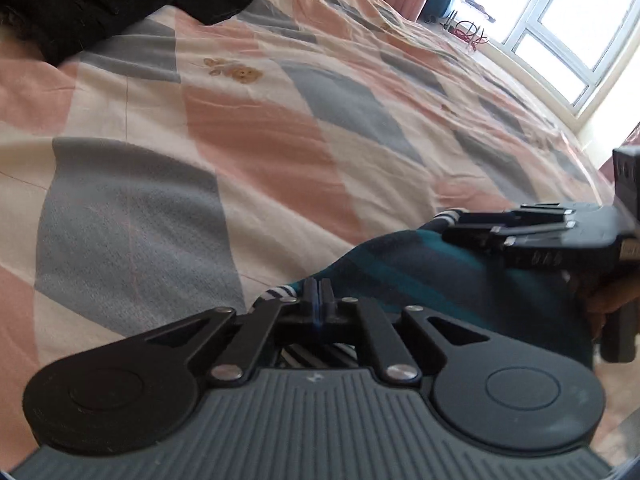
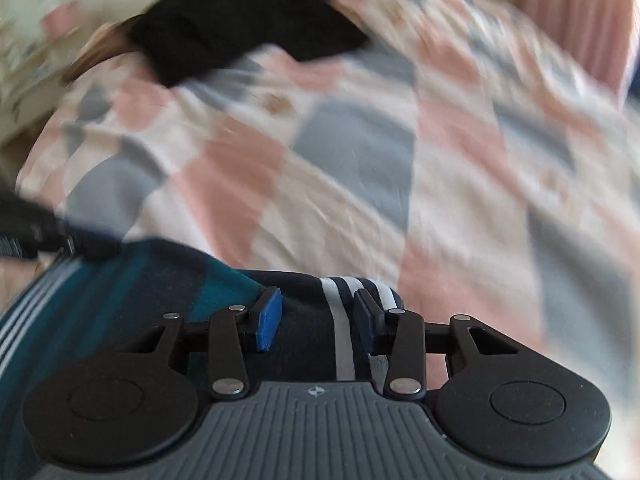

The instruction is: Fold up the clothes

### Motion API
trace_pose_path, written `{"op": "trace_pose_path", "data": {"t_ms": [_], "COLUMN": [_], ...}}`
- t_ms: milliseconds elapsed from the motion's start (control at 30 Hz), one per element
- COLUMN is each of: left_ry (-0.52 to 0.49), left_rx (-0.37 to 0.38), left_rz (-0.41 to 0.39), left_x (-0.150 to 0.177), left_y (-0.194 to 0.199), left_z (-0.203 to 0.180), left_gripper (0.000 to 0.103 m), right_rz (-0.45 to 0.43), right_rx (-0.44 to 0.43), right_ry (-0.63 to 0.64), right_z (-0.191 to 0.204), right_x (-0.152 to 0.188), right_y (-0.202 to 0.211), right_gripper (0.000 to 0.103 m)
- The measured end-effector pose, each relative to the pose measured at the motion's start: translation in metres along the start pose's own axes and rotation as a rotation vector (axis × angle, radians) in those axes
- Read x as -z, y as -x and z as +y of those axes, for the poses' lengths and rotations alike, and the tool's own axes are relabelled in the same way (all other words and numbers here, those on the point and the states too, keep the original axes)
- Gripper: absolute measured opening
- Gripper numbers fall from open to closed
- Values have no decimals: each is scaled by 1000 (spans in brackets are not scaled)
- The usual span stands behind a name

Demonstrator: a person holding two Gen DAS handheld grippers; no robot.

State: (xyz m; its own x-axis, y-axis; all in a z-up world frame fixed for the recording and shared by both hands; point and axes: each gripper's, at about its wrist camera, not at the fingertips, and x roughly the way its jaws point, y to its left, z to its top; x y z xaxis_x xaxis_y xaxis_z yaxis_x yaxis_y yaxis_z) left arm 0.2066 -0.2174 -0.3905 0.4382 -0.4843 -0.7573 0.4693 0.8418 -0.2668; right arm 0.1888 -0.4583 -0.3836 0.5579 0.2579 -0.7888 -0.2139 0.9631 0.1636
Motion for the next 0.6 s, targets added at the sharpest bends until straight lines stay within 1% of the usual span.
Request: {"op": "trace_pose_path", "data": {"t_ms": [67, 133, 200, 233, 267, 300, 333, 400, 433, 467, 500, 533, 600], "left_ry": [18, 62, 103, 98, 86, 73, 55, 17, 3, -11, -25, -39, -67], "left_rx": [2, 10, 11, 2, -10, -22, -16, 8, 31, 62, 66, 60, 5], "left_rz": [-13, 3, 2, -13, -32, -51, -66, -88, -90, -77, -58, -38, 16], "left_x": [3, -2, -17, -22, -27, -31, -32, -28, -22, -14, -4, 6, 26], "left_y": [-1, 1, 26, 44, 64, 83, 101, 131, 140, 143, 140, 136, 114], "left_z": [4, 7, 6, 0, -7, -14, -22, -41, -50, -59, -65, -71, -75], "left_gripper": [3, 3, 2, 1, 1, 2, 2, 2, 2, 3, 6, 5, 5], "right_rz": [-8, -8, -6, -5, -4, -23, -62, -137, -155, -171, -180, -186, -196], "right_rx": [-20, -26, -31, -36, -41, -38, -35, -27, -16, -4, 9, 24, 63], "right_ry": [-74, -103, -132, -156, -180, -200, -210, -202, -192, -181, -169, -156, -121], "right_z": [-10, -13, -14, -16, -17, -16, -14, -5, 1, 7, 13, 19, 30], "right_x": [6, 7, 4, -1, -5, -9, -10, -7, -3, 2, 11, 20, 40], "right_y": [-8, -11, -9, -3, 3, 14, 30, 66, 82, 97, 109, 120, 138], "right_gripper": [36, 35, 35, 35, 33, 32, 35, 35, 35, 35, 35, 35, 36]}}
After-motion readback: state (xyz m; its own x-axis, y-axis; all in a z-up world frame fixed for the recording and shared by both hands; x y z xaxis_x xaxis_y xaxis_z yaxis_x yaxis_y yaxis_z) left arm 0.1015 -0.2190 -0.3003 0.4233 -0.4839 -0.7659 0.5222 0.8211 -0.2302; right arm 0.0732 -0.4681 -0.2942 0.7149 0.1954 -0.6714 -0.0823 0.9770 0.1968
